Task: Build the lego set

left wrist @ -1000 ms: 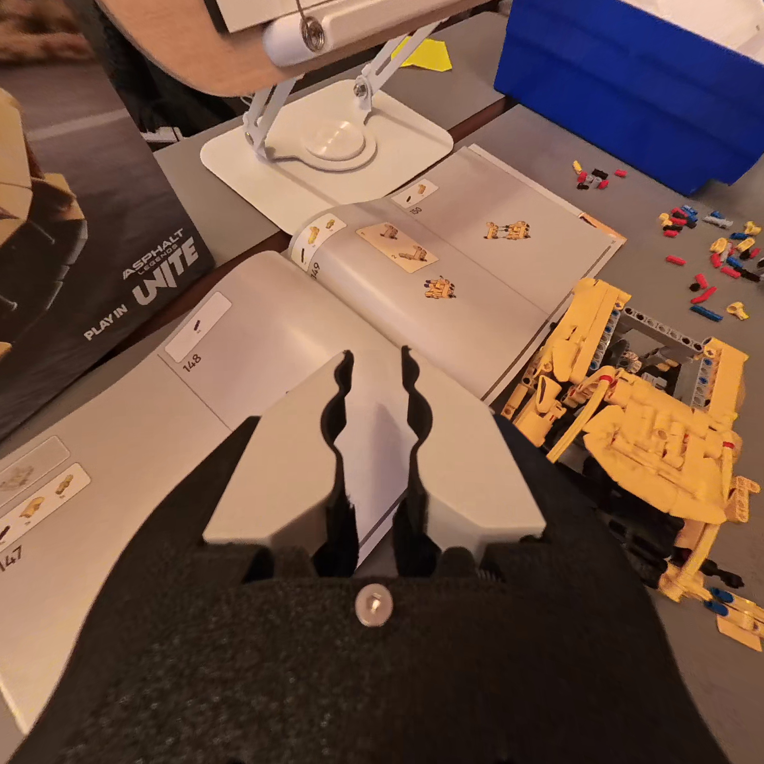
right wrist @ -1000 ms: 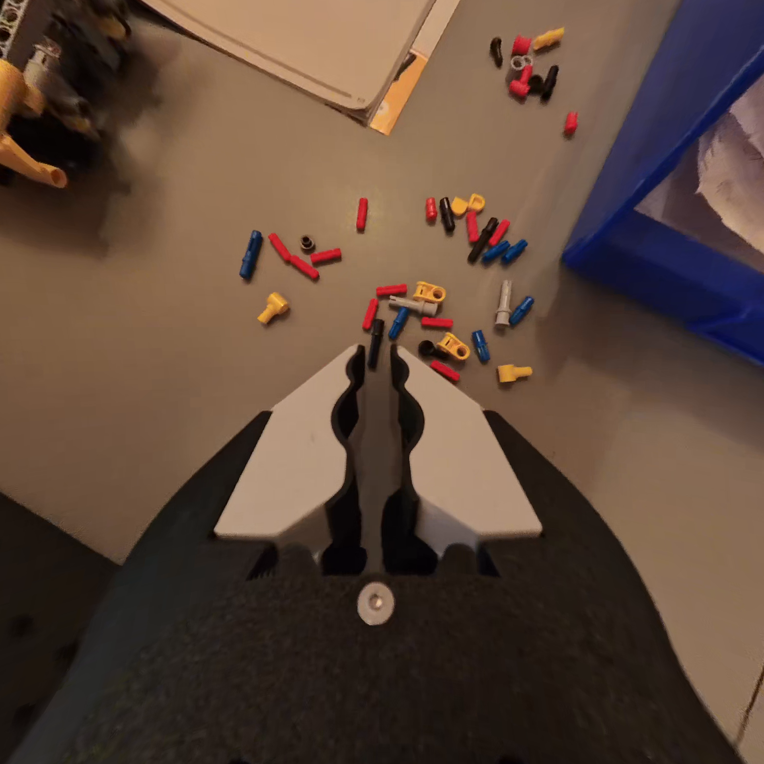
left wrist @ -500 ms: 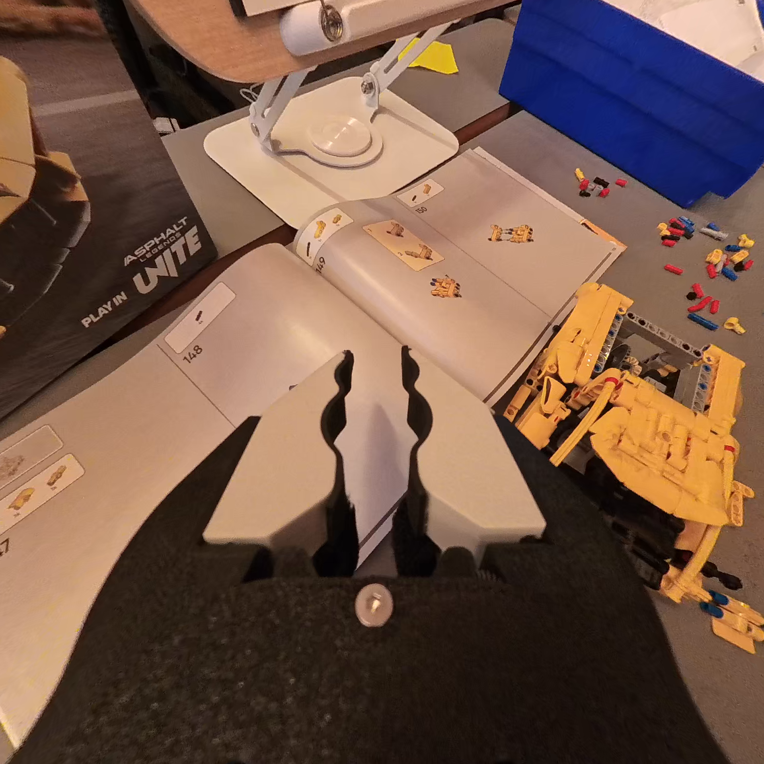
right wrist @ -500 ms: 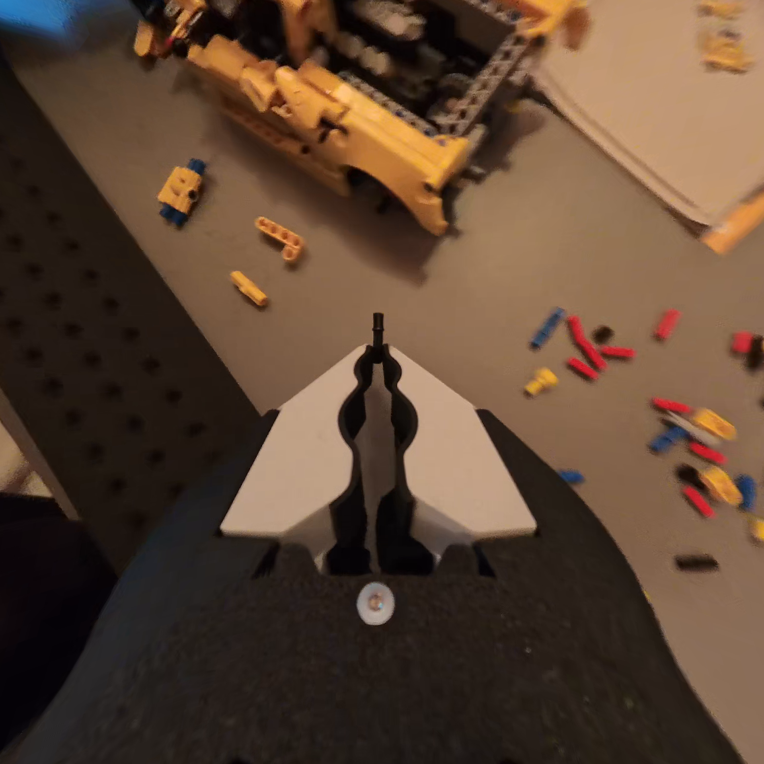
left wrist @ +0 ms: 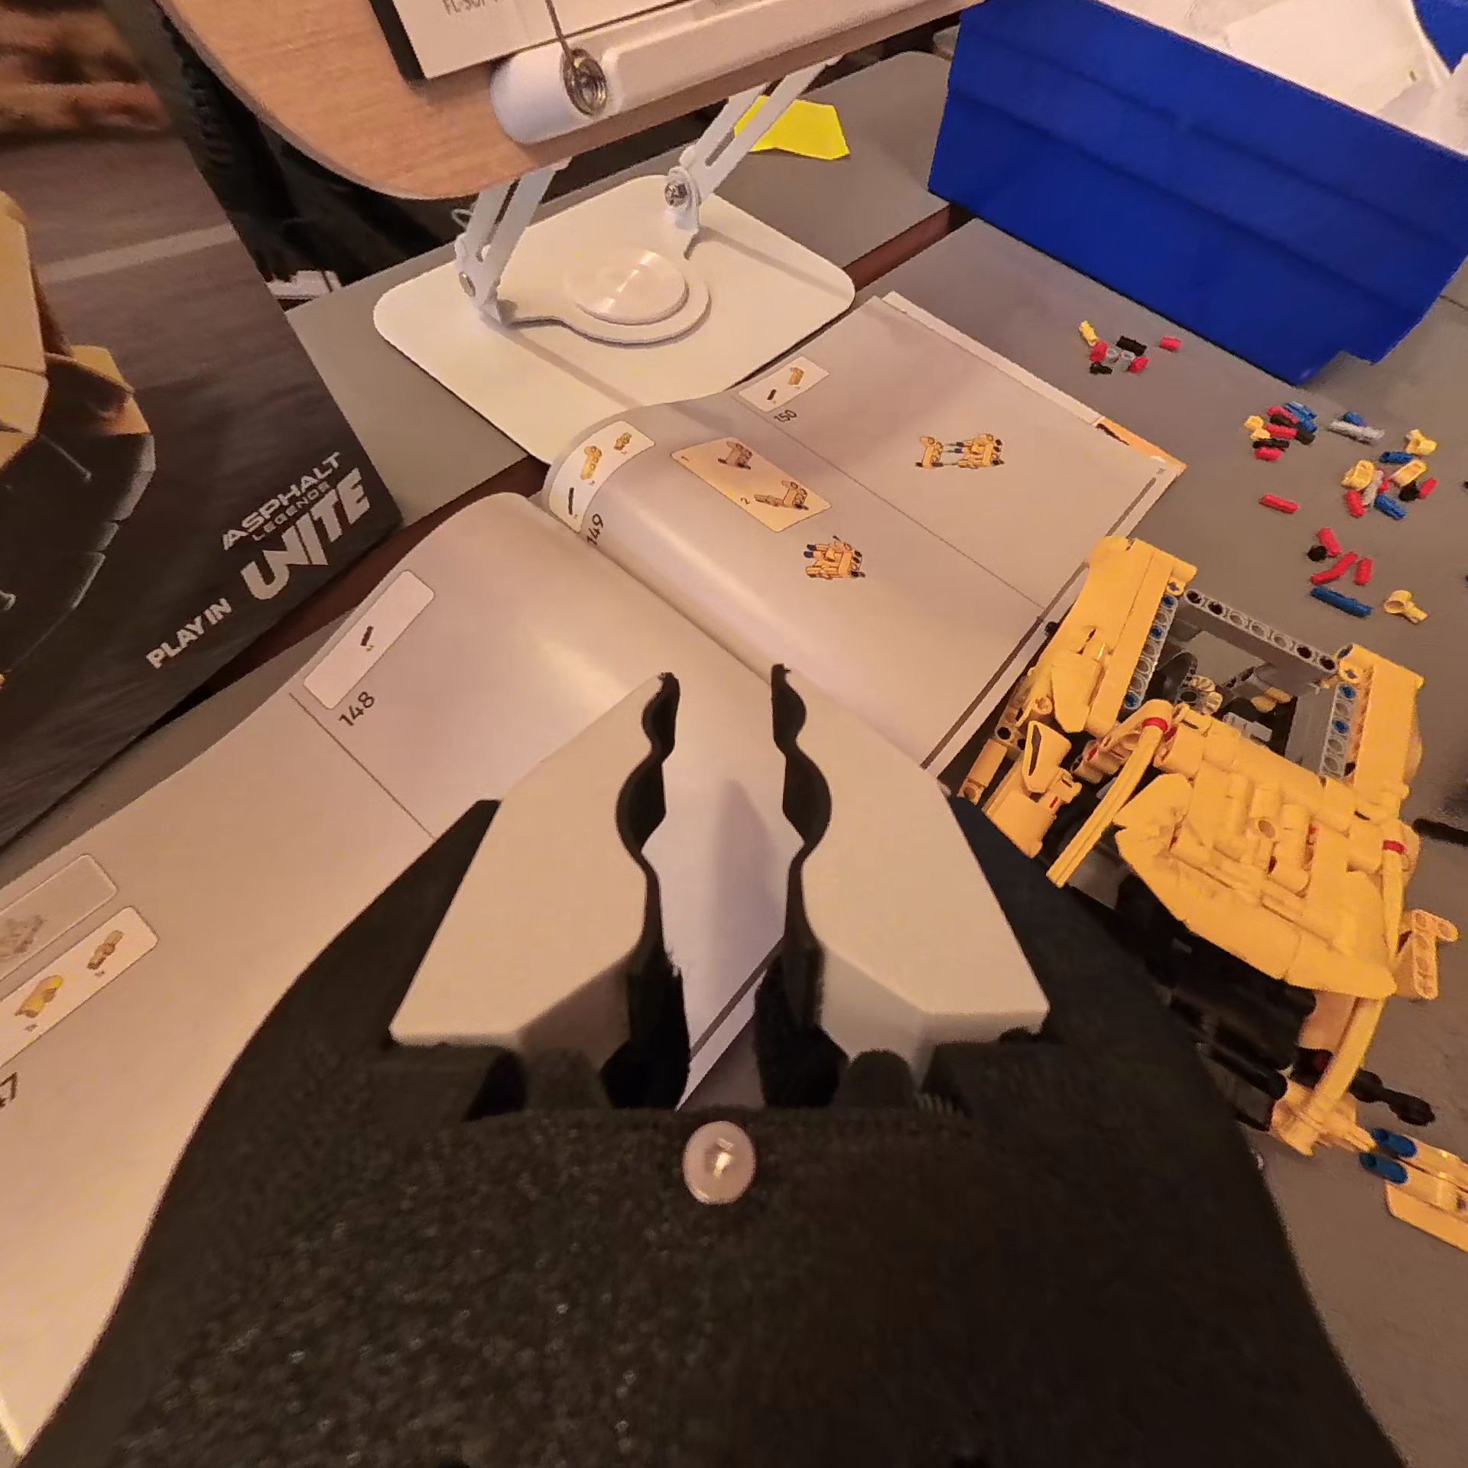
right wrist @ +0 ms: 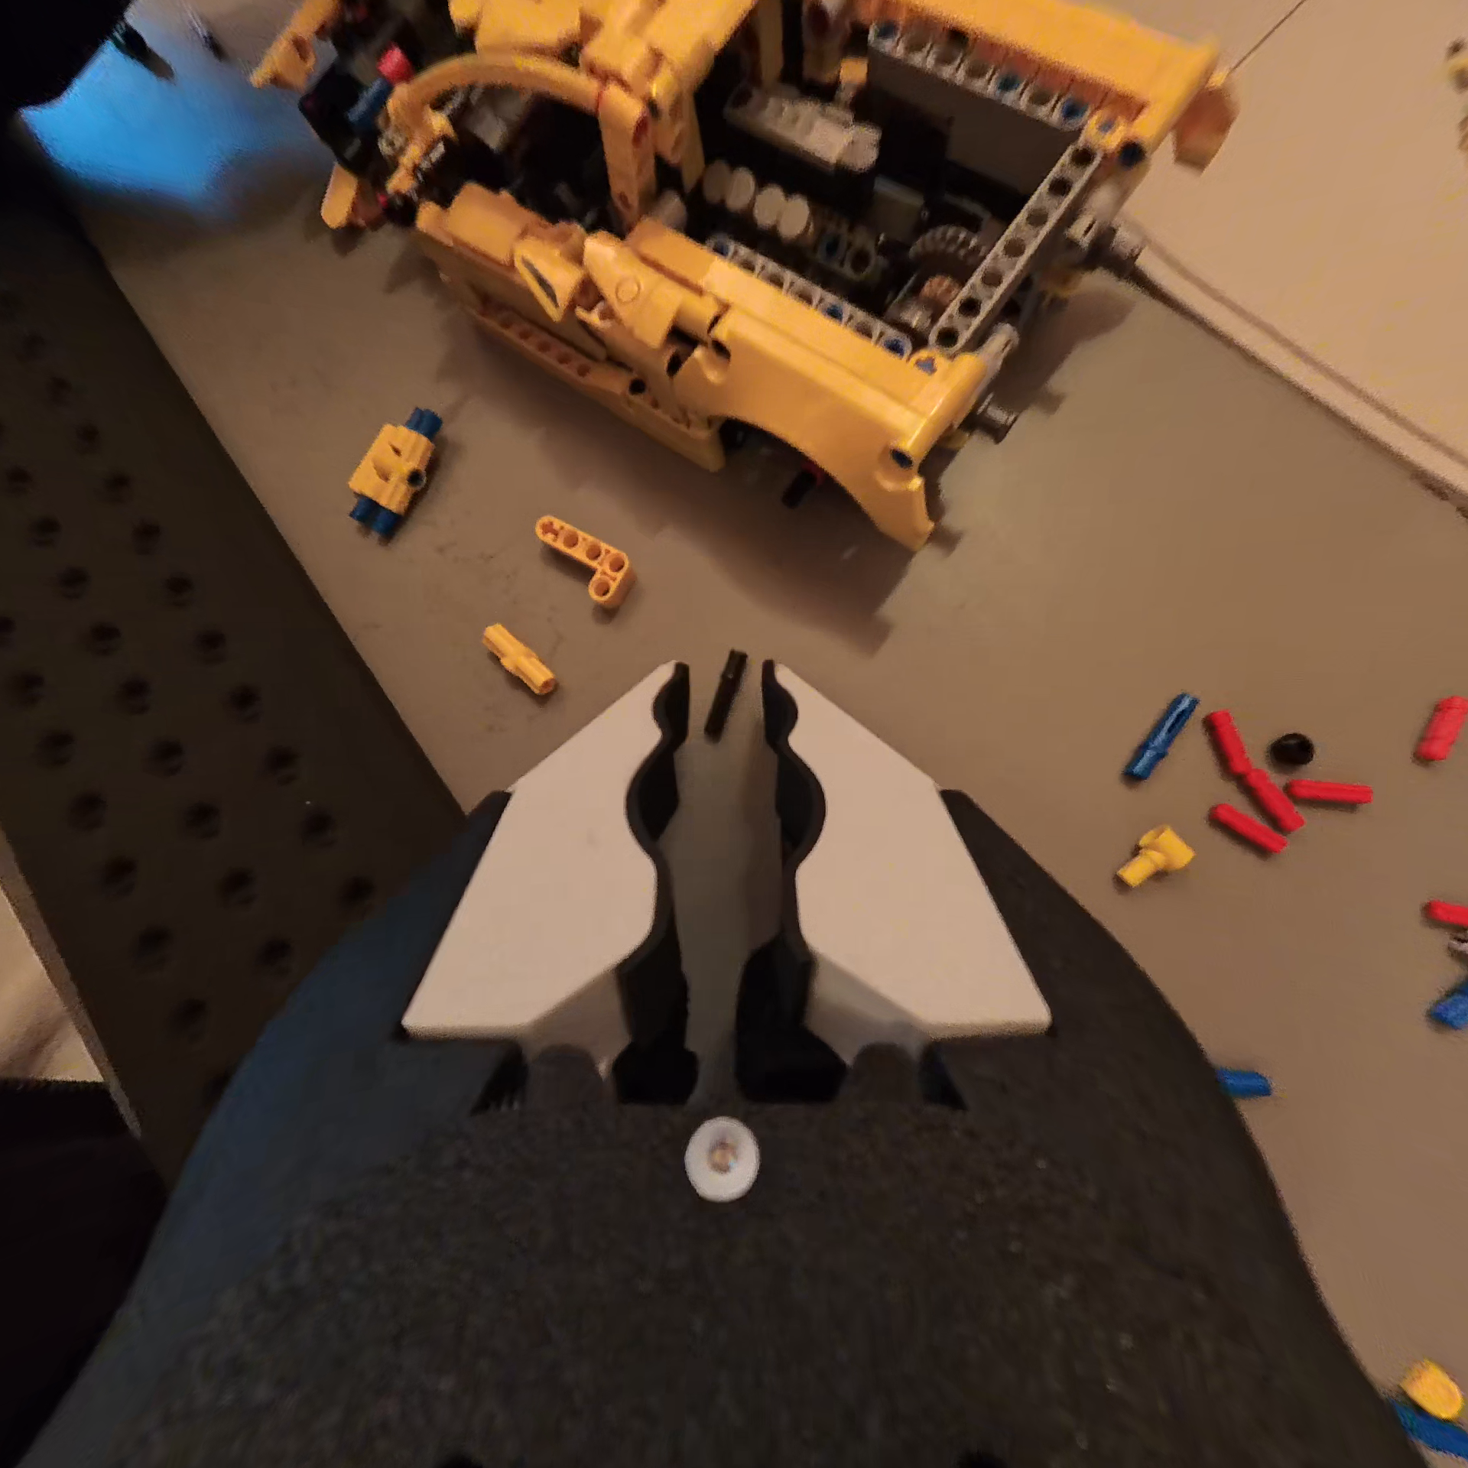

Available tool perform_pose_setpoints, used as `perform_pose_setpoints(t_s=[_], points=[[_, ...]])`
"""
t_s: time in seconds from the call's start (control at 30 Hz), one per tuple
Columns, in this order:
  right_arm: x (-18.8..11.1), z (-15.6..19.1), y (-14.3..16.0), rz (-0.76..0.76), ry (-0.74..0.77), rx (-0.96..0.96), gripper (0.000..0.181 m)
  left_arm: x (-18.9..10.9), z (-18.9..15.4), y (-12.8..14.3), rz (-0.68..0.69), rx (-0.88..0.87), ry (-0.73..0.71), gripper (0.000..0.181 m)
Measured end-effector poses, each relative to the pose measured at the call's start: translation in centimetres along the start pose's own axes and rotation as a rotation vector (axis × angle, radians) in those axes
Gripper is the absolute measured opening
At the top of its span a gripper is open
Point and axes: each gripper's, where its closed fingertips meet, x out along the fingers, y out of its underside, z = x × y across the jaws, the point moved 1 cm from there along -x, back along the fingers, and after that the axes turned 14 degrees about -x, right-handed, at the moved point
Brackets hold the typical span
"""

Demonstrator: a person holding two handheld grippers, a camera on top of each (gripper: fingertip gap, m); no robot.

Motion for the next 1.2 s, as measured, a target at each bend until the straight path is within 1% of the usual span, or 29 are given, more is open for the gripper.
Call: perform_pose_setpoints(t_s=[0.07, 0.17, 0.33, 0.43, 0.57, 0.73, 0.77, 0.83, 0.97, 1.07, 1.13, 1.2], points=[[0.0, -0.1, -0.7, -0.020, 0.019, -0.004, 0.021, -0.1, -0.1, -0.1, -0.005, 0.005, 0.001, 0.023], [1.0, 0.6, -1.5, -0.032, 0.038, -0.029, 0.026, -0.1, -0.1, -0.2, -0.010, 0.010, -0.003, 0.024], [2.0, 2.2, -2.2, -0.044, 0.078, -0.147, 0.027, -0.1, -0.2, -0.2, -0.011, 0.010, 0.002, 0.023], [2.5, 2.7, -2.0, -0.010, 0.041, -0.170, 0.032, 0.0, -0.2, -0.1, -0.008, 0.014, 0.003, 0.023], [3.1, 2.8, -2.0, 0.013, 0.042, -0.204, 0.030, -0.1, -0.2, -0.2, -0.010, 0.027, -0.005, 0.024], [3.7, 2.9, -1.7, 0.033, 0.048, -0.233, 0.018, 0.0, -0.4, -0.1, -0.006, 0.032, 0.000, 0.023], [3.6, 2.8, -1.7, 0.036, 0.065, -0.248, 0.008, 0.0, -0.4, -0.1, -0.009, 0.035, -0.001, 0.023], [3.5, 2.4, -1.6, 0.044, 0.093, -0.260, 0.007, -0.1, -0.4, -0.3, -0.025, 0.052, -0.002, 0.024], [1.9, 1.6, -2.6, 0.002, 0.028, -0.143, 0.007, -0.5, -3.2, -1.0, -0.077, 0.162, 0.120, 0.027], [-0.1, -0.5, -4.8, -0.089, 0.049, -0.069, 0.007, -0.6, -5.1, -1.2, -0.139, 0.256, 0.176, 0.027], [-1.0, -1.7, -6.5, -0.136, 0.036, -0.016, 0.007, -0.5, -5.6, -0.8, -0.117, 0.243, 0.173, 0.027], [-1.5, -2.8, -8.8, -0.177, 0.005, 0.021, 0.007, -0.8, -7.2, -0.6, -0.103, 0.261, 0.238, 0.027]])
